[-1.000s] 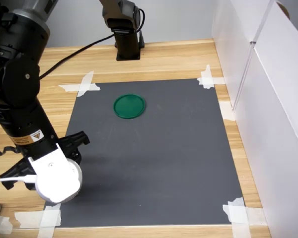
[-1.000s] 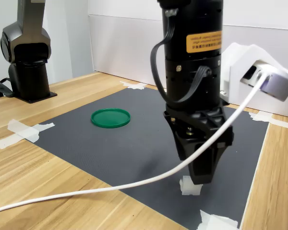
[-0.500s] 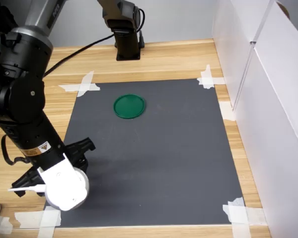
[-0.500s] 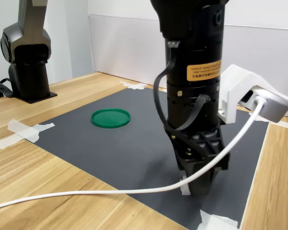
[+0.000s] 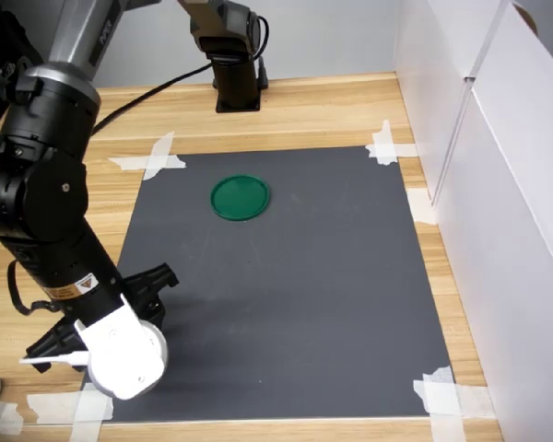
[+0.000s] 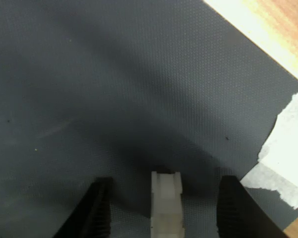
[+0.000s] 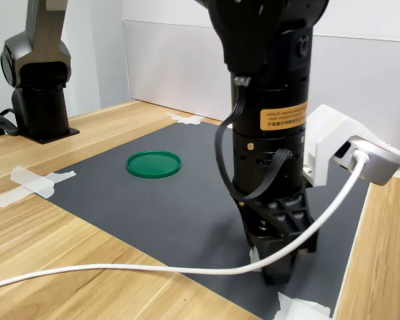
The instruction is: Grasp a white terminal and put it in the green lid.
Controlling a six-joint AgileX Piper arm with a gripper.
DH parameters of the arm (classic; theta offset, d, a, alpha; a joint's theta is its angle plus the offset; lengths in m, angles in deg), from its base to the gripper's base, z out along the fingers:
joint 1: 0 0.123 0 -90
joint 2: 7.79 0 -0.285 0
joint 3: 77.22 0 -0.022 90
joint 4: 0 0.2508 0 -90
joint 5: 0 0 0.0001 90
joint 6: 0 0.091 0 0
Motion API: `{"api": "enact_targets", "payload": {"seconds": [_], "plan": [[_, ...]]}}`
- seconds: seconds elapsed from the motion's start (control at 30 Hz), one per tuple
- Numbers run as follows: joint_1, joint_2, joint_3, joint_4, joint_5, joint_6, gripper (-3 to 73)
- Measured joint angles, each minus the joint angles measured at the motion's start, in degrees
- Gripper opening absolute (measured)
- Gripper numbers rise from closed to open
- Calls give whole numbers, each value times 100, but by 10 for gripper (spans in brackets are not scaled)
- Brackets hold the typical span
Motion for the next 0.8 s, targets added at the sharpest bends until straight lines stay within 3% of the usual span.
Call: {"api": "enact_targets", "payload": {"seconds": [0.13,0.27,0.5,0.57,0.8], "plan": [[0,0,0,-15,-19,0,488],[0,0,0,-27,-40,0,391],[0,0,0,-32,-64,86,138],[0,0,0,-32,-50,86,96],[0,0,-11,-32,34,239,87]]}}
